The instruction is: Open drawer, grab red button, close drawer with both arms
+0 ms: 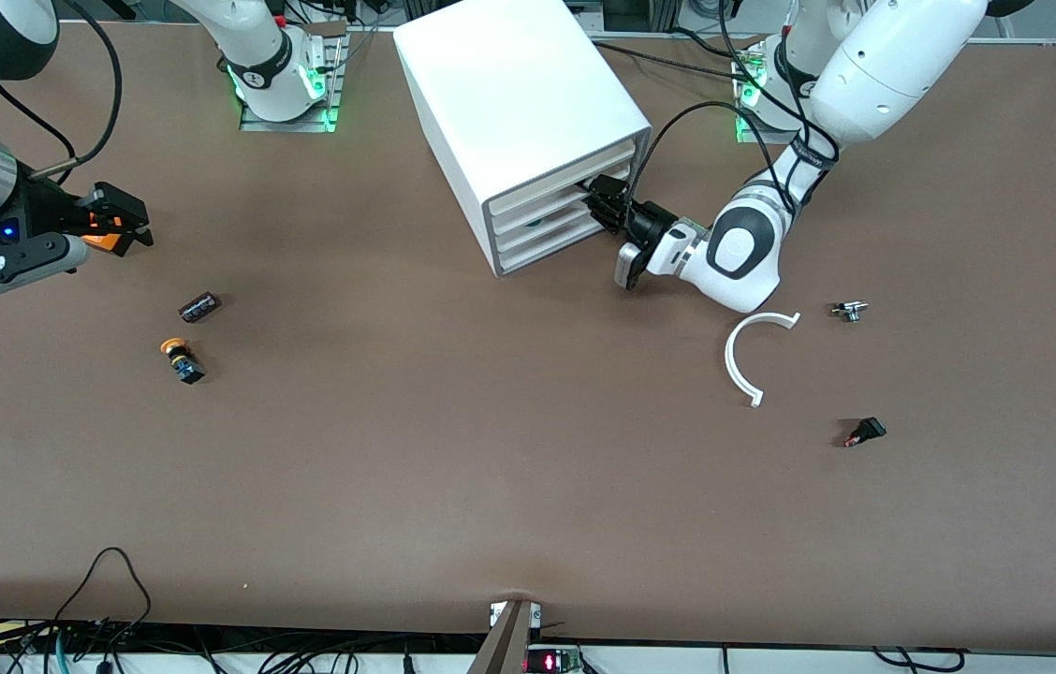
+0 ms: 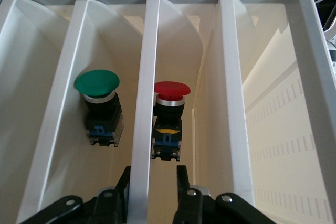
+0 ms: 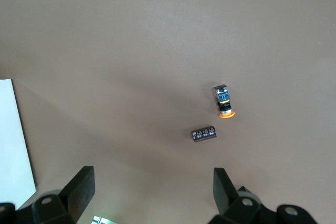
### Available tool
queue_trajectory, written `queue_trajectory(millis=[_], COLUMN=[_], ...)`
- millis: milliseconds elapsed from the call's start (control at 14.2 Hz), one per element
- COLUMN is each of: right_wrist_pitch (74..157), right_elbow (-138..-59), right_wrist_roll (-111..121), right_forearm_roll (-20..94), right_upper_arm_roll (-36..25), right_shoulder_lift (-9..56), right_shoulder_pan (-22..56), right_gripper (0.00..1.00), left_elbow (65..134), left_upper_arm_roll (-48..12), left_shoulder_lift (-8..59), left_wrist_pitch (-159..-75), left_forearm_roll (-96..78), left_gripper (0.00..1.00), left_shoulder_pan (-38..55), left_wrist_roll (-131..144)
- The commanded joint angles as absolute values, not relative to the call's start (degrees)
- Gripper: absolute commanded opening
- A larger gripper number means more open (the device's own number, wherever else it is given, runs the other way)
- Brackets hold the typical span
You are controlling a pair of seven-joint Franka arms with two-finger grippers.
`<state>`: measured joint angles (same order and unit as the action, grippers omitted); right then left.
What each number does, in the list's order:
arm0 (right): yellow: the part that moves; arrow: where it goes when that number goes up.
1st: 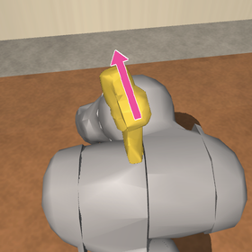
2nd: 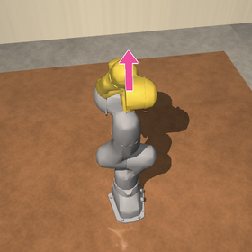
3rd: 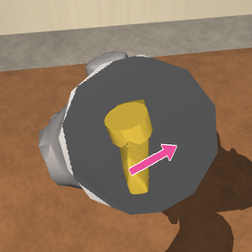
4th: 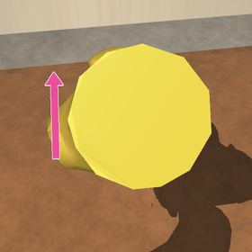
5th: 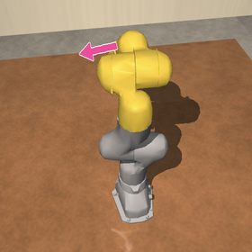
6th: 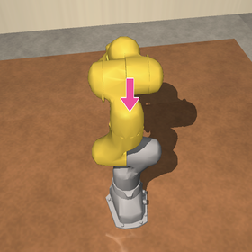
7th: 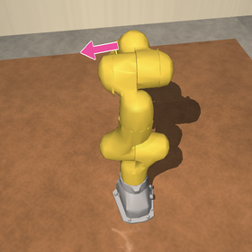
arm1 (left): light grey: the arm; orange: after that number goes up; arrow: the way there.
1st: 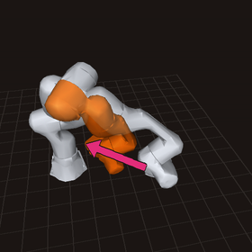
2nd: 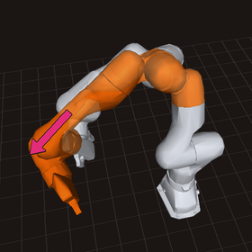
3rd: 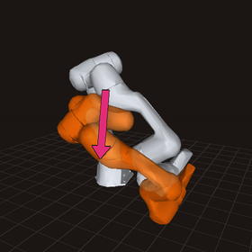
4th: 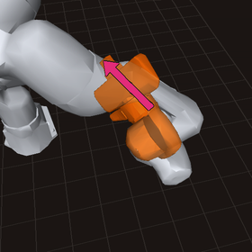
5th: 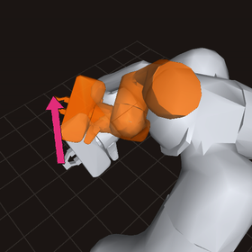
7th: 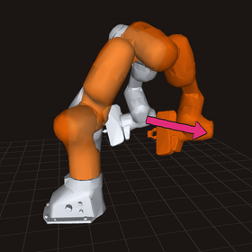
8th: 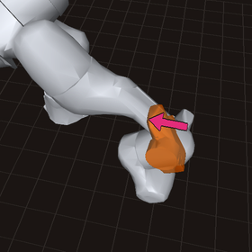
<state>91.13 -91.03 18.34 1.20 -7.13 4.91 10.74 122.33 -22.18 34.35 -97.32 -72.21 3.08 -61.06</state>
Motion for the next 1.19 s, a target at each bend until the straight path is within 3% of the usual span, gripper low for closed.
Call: queue_trajectory(millis=[0,70,141,773,1124], right_wrist_pitch=[90.2,90.3,90.4,95.8,96.2], right_elbow=[-90.1,-90.1,-89.9,-89.6,-82.0], right_wrist_roll=[18.6,18.3,17.8,17.6,5.1], right_forearm_roll=[2.0,2.0,2.1,5.6,8.5], right_upper_arm_roll=[-6.8,-6.8,-6.6,-6.4,-6.4], right_shoulder_lift=[5.4,5.4,5.8,9.6,16.6], right_shoulder_pan=[10.5,10.5,10.6,13.1,18.0], right_gripper=[1.00,1.00,1.00,1.00,1.00], left_elbow=[122.9,122.8,122.8,120.5,117.6], left_upper_arm_roll=[-22.1,-22.1,-22.1,-20.4,-18.4], left_shoulder_lift=[35.2,35.3,35.3,35.3,35.3], left_wrist_pitch=[-97.9,-97.9,-98.3,-98.5,-98.6], left_forearm_roll=[-74.3,-74.3,-74.3,-73.8,-73.4], left_gripper=[0.10,0.01,0.00,0.00,0.00], left_shoulder_pan=[3.4,3.4,3.4,2.5,0.8], left_wrist_roll=[-65.4,-65.5,-65.5,-61.2,-58.1])
